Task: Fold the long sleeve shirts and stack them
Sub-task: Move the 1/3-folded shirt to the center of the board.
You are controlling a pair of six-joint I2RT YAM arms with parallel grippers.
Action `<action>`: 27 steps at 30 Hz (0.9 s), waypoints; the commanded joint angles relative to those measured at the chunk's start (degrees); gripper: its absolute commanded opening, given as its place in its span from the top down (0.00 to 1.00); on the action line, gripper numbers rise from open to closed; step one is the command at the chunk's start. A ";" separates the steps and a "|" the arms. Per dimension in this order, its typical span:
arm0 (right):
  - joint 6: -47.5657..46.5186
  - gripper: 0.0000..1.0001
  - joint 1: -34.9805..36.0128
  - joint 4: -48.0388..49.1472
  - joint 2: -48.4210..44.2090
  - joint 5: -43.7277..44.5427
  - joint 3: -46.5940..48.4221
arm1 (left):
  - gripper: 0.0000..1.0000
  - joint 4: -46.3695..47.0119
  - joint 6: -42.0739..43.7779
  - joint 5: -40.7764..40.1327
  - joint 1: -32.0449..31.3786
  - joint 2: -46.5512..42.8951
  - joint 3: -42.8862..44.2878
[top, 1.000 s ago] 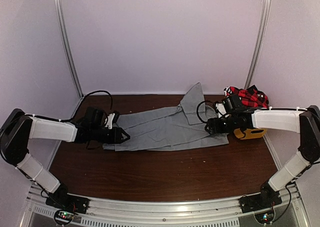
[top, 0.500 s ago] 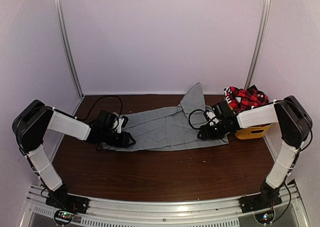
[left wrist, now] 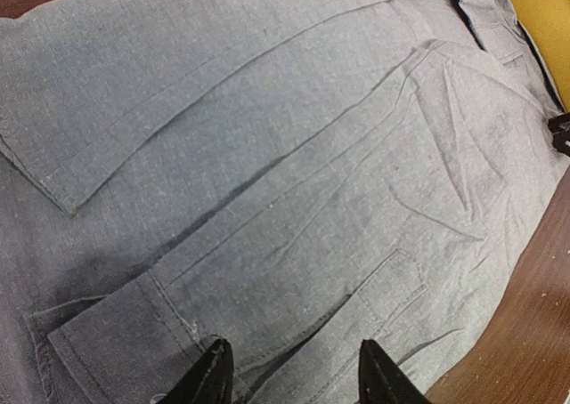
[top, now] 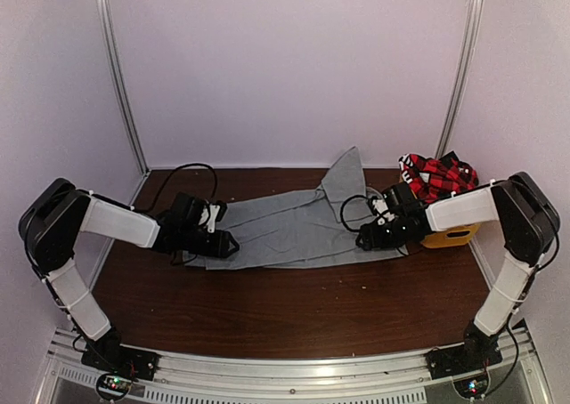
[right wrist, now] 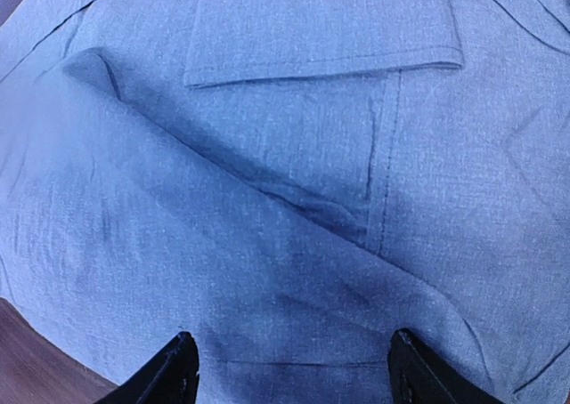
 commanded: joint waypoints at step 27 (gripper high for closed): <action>18.91 0.26 16.54 -4.89 -26.56 8.25 -25.08 | 0.50 -8.22 -12.76 -13.88 -10.10 -29.20 -21.73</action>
